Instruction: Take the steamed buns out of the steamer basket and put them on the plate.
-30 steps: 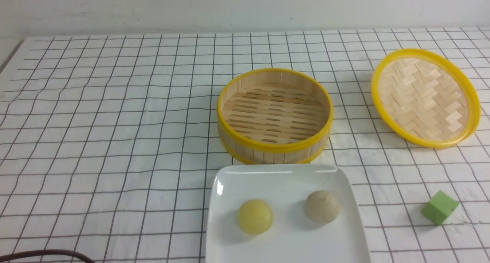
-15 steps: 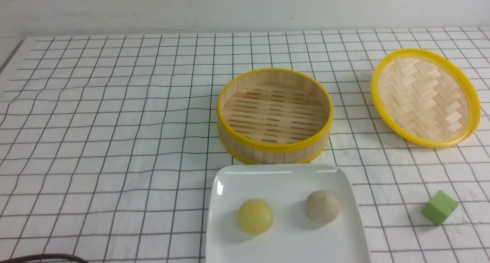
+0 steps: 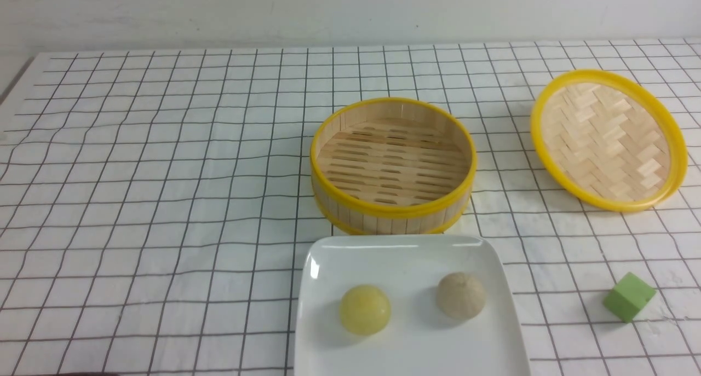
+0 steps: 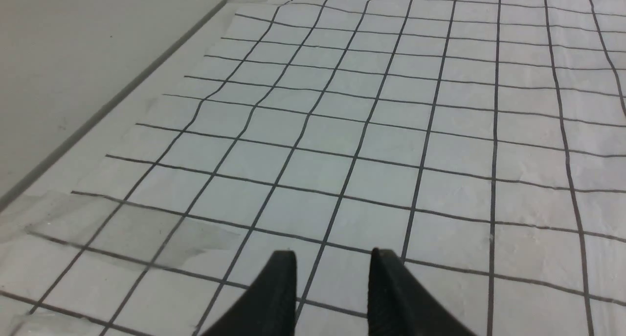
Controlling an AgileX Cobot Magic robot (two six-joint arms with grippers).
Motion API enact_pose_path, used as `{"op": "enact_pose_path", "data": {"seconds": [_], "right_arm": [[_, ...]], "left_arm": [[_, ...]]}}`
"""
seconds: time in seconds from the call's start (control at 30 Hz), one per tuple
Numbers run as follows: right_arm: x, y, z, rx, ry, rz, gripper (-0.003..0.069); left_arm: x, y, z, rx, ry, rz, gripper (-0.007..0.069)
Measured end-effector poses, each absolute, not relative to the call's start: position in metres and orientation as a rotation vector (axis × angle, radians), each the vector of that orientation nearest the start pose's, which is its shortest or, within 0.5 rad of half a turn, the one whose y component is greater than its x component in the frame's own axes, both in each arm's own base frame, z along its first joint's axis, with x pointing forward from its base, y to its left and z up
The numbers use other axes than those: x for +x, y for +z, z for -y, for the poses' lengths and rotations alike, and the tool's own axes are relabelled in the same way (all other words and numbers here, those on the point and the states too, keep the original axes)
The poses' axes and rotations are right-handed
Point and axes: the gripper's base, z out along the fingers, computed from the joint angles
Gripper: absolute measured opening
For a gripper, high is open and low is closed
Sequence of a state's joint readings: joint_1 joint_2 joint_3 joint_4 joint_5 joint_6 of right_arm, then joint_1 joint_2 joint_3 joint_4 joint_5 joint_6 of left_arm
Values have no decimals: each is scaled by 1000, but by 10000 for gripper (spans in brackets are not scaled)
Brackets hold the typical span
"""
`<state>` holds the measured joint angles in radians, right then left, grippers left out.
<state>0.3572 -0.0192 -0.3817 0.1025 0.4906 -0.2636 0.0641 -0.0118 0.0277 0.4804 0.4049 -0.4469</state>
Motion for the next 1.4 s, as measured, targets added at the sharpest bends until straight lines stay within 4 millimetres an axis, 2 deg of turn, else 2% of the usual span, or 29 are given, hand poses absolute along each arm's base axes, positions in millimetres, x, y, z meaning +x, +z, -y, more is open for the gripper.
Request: {"op": "enact_pose_path", "data": {"seconds": [0.27,0.53,0.97,1.4], "right_arm": [[16,293,-11,-449,182,-1509,240],[16,293,-11,-449,182,-1509,240],[16,293,-11,-449,182,-1509,240],[16,293,-11,-449,182,-1509,240]], "left_arm": [[51,172,-17,-184,173,-1854,241],[52,172,-10,-41,172,-1870,241],[52,172,-8,-112,80,-1869,241],[52,172,-8,-120,67,-1869,241]]}}
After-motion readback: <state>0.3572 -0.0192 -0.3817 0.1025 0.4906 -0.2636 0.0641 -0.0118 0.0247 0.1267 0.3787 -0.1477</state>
